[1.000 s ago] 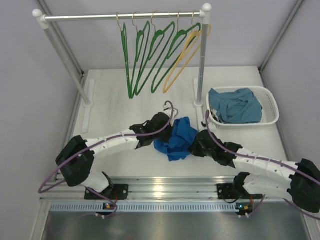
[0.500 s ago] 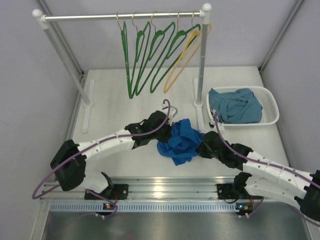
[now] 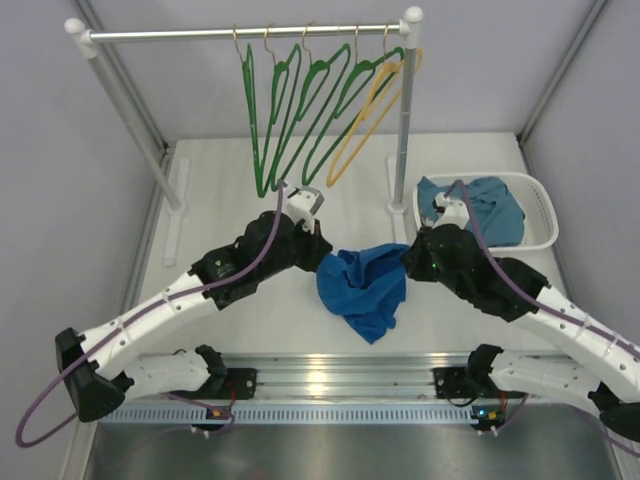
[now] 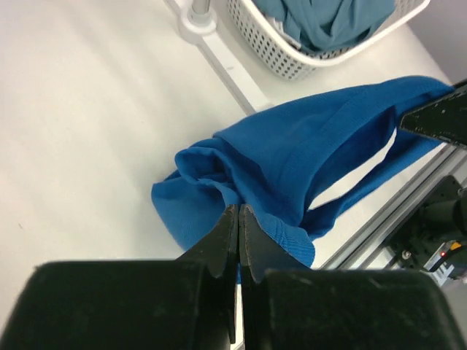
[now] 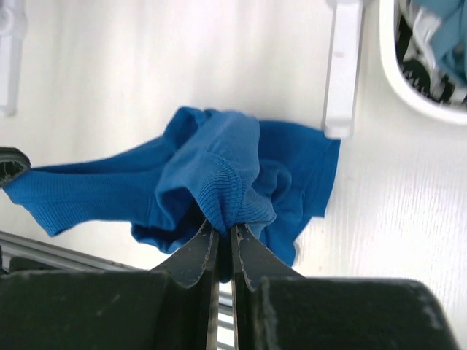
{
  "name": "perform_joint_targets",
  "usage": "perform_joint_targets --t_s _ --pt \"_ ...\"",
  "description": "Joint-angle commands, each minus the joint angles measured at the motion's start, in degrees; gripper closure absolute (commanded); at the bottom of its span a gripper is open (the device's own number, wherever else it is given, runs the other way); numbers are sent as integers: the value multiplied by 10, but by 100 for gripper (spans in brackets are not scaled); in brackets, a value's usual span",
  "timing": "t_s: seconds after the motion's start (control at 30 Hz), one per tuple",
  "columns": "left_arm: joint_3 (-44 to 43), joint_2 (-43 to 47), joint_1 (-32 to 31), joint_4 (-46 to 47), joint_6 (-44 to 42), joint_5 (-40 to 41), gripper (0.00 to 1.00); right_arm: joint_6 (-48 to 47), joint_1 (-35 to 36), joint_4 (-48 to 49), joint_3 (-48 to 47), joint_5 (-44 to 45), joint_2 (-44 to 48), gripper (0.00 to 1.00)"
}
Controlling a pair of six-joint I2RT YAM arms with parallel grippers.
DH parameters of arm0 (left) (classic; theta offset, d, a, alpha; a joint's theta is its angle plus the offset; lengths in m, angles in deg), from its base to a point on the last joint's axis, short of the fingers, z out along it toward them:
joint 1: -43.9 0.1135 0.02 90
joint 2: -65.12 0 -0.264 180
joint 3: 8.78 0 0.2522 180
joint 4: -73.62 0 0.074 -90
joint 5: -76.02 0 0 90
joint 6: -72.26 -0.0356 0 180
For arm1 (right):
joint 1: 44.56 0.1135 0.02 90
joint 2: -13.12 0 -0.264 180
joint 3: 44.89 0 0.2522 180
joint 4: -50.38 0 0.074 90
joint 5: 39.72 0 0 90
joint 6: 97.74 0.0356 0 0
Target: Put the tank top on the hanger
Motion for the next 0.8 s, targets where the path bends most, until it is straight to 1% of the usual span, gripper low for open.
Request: perform_joint_targets --t_s 0.0,0.03,0.1,0.13,0.2,0.23,0.3,0.33,0.4,0.43,0.5,0.53,0.57,0.6,0.63,0.7,0.77 --pt "-34 42 0 -28 11 40 100 -70 9 -60 -100 38 -29 100" --pt "-38 49 0 -32 12 44 100 -79 9 -67 -138 39 -44 100" --pt "-48 70 0 -46 16 64 100 -103 10 -83 -177 45 -59 100" --pt "-60 77 0 -51 17 72 100 -121 8 -87 -218 46 -77 100" --pt "-77 95 0 -60 19 86 100 -136 9 -110 -265 59 -100 100" --pt "-96 101 0 -64 19 88 100 -152 8 -117 -312 62 -122 100" --pt "-120 113 0 -66 18 95 100 -167 9 -130 -360 75 -147 100" --pt "-145 114 0 -70 17 99 100 -178 8 -147 -409 80 -170 100" --pt "-171 118 0 -70 16 106 100 -190 8 -159 -462 91 -192 100" --pt "-197 119 0 -68 13 109 100 -196 7 -166 -516 96 -215 100" --pt "-223 116 0 -67 9 119 100 -214 6 -189 -577 109 -241 100" --pt "-248 114 0 -66 7 123 100 -227 5 -197 -640 112 -268 100" --pt "-260 113 0 -66 5 127 100 -232 3 -213 -672 118 -283 100" --pt "-272 109 0 -65 4 129 100 -239 1 -219 -731 120 -296 100" --pt "-288 108 0 -65 4 129 100 -249 -1 -228 -757 123 -320 100" --pt "-297 108 0 -57 5 130 100 -257 -4 -237 -805 127 -336 100" --pt "-293 113 0 -53 10 132 100 -257 -5 -235 -804 127 -340 100"
